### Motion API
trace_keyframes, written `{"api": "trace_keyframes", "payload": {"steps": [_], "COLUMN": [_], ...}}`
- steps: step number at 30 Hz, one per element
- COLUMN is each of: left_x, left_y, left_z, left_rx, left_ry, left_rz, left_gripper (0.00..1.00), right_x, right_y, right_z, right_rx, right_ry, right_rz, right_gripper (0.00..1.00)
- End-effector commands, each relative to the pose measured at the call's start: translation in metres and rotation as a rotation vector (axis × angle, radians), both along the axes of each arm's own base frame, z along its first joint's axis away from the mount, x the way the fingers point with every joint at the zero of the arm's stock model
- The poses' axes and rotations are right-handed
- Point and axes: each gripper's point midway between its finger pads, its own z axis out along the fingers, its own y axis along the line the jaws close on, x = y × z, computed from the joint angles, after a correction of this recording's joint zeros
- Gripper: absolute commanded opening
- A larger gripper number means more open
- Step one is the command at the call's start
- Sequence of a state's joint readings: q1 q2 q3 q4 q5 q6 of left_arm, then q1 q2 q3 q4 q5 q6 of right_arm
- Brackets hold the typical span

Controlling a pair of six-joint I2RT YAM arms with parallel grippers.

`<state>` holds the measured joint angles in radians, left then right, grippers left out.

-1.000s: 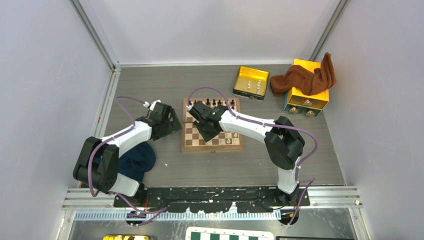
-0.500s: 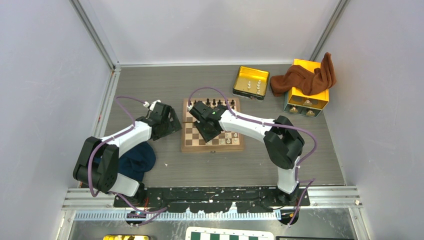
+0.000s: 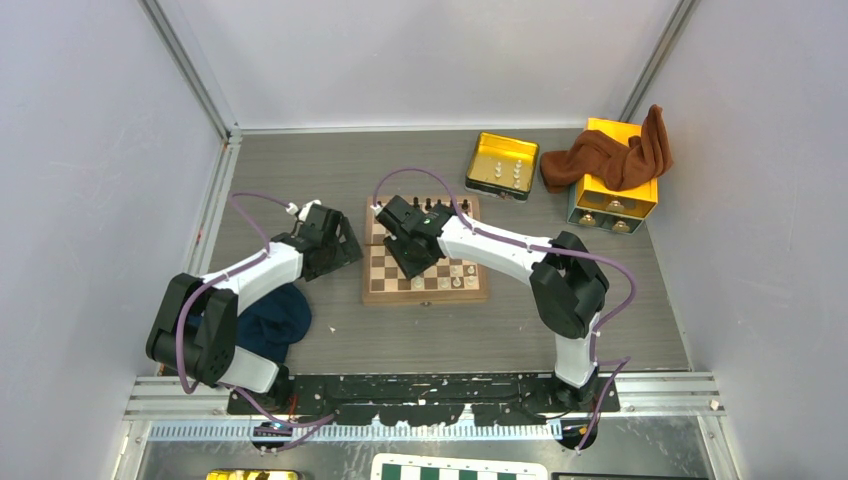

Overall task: Set up the chess pieces on the board
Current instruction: Place the chess piece on the chessboard, then pick up the chess piece from the chessboard.

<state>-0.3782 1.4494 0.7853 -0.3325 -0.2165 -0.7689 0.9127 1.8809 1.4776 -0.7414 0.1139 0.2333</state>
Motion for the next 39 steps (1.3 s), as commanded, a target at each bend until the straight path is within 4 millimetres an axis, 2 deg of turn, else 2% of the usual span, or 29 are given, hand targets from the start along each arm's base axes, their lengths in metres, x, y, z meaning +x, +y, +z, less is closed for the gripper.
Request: {"api": "trace_keyframes", "payload": {"steps": [1, 6, 14, 25, 33, 39], "left_x": [0.012, 0.013, 0.014, 0.013, 0.015, 0.015], "left_y": [0.000, 0.000, 0.002, 0.006, 0.008, 0.009], "left_z": [0.018, 0.022, 0.028, 0.037, 0.042, 0.044], "left_rx": [-0.006, -0.003, 0.007, 0.021, 0.024, 0.022], "left_ry": [-0.063, -0.068, -0.077, -0.095, -0.107, -0.116], "left_rz": [-0.004, -0.003, -0.002, 0.003, 0.017, 0.029], "left_gripper": [1.00, 1.00, 1.00, 1.00, 1.00, 1.00], "right_x": [0.005, 0.007, 0.018, 0.048, 0.068, 0.077], "right_y": [0.010, 0.010, 0.010, -0.001, -0.010, -0.011], "right_z": [0.029, 0.036, 0.058, 0.093, 0.108, 0.106], "right_rx": [0.055, 0.064, 0.089, 0.147, 0.195, 0.187], "right_ry": [-0.050, -0.067, -0.136, -0.275, -0.336, -0.337], "right_rz": [0.020, 0.015, -0.003, -0.078, -0.133, -0.139], "right_gripper": [0.38, 0.38, 0.39, 0.40, 0.41, 0.40]}}
